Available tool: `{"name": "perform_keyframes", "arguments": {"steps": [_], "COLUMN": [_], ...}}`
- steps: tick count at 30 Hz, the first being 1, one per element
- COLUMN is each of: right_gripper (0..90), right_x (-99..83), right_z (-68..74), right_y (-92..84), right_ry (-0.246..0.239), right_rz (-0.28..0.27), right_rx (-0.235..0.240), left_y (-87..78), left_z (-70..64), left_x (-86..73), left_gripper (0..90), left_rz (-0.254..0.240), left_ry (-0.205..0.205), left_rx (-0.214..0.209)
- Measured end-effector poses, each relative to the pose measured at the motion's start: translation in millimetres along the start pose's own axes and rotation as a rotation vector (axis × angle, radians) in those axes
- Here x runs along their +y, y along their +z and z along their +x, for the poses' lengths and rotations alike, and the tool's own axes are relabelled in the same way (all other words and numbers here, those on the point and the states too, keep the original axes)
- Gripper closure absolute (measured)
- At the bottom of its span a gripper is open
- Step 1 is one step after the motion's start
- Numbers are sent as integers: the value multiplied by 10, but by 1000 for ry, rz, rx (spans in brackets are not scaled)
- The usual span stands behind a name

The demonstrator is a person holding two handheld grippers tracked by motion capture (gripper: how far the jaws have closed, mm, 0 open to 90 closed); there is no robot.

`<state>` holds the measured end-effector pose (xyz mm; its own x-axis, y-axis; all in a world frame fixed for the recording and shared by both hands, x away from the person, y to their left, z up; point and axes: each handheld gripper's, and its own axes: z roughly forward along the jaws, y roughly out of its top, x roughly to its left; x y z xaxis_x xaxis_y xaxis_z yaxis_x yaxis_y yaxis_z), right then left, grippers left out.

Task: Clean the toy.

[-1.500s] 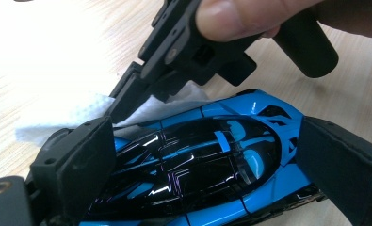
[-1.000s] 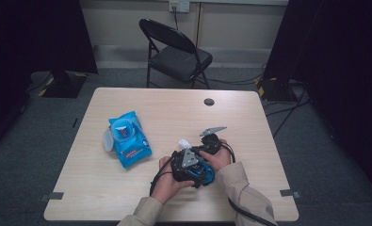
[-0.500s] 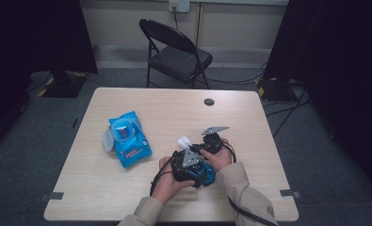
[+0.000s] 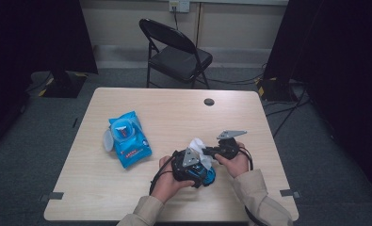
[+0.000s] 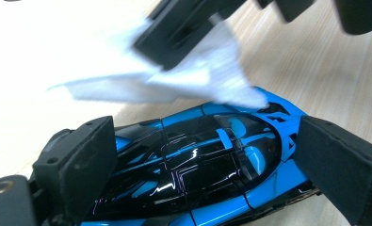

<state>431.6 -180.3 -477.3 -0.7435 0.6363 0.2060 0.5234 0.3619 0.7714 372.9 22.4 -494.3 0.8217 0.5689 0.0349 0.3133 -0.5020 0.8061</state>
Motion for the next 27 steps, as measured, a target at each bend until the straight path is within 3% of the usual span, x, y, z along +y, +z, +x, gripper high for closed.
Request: {"name": "perform_keyframes", "arguments": {"steps": [15,27], "right_gripper": [855,855], "right_x": [-345,-672], "right_z": [-43,-3], "right_y": [-402,-364], "right_ry": [28,38], "right_rz": [-26,15], "right_rx": [-18,-23], "left_y": [3,7], "left_z": [-9,-20], "left_x": [9,6], "left_gripper": [61,61], "left_rz": [8,5], "left_ry": [5,6], "left_rx": [4,14]}}
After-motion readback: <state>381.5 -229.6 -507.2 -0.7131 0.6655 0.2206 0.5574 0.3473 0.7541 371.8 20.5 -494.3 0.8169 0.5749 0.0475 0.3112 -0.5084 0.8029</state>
